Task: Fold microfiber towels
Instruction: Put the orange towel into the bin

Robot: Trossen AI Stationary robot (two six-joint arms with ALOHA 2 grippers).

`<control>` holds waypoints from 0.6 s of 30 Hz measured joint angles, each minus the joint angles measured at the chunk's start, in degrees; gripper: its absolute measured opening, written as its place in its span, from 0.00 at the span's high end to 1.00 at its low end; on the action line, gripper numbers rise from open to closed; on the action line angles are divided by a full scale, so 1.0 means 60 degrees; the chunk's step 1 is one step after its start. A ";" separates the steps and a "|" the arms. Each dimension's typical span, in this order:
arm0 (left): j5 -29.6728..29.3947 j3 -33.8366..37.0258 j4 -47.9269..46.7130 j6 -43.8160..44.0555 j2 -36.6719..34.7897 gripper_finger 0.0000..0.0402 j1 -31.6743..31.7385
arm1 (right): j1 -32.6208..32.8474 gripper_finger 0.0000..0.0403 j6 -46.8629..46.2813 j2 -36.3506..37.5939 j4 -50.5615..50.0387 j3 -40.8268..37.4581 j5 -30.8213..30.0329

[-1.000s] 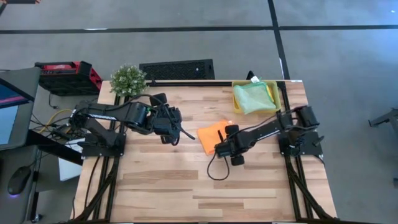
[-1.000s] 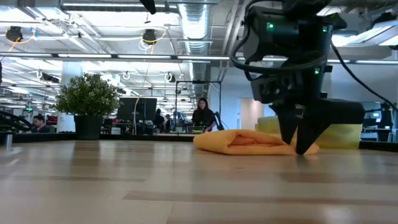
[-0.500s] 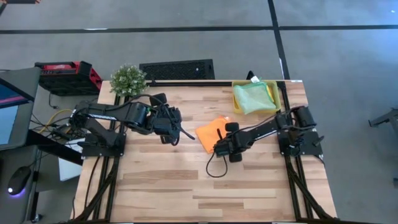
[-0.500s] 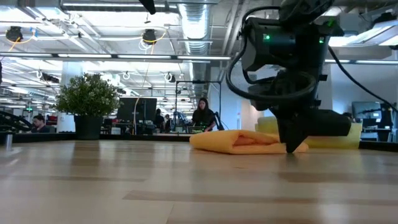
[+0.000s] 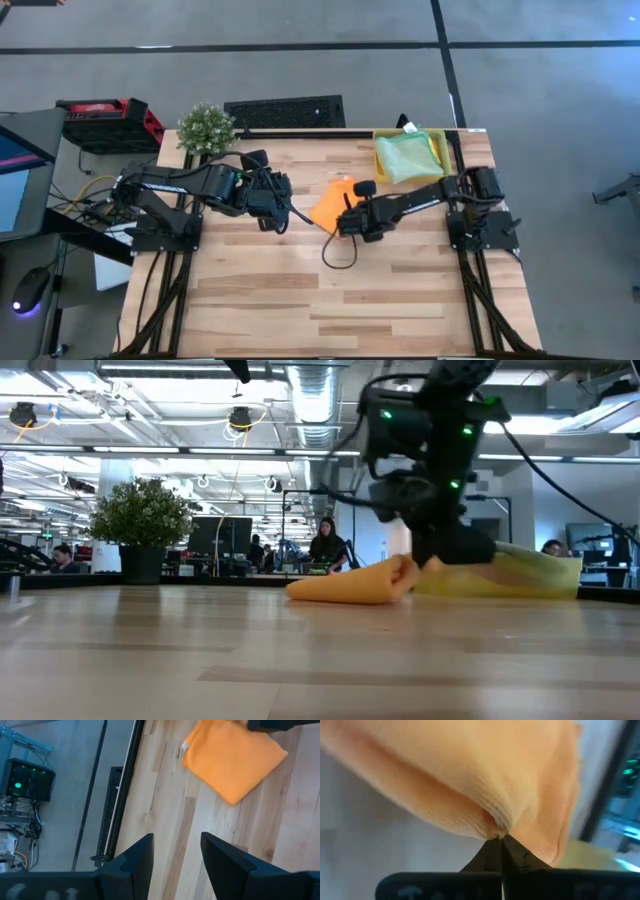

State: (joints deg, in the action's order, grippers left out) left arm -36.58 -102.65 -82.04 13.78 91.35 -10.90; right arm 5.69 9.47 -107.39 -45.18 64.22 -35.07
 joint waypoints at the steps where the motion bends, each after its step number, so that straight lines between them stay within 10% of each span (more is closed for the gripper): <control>1: 0.0000 0.0000 0.0000 0.0000 0.0000 0.61 -0.0004 | -0.0092 0.98 0.0206 0.0000 -0.0004 0.0159 -0.0153; 18: 0.0004 0.0000 -0.0004 -0.0048 0.0000 0.61 -0.0003 | -0.2862 0.99 -0.0706 0.0031 -0.1953 0.2072 -0.2773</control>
State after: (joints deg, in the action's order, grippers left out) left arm -36.56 -102.65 -82.06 13.49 91.35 -10.91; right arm -11.48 5.24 -107.21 -56.90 76.65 -51.71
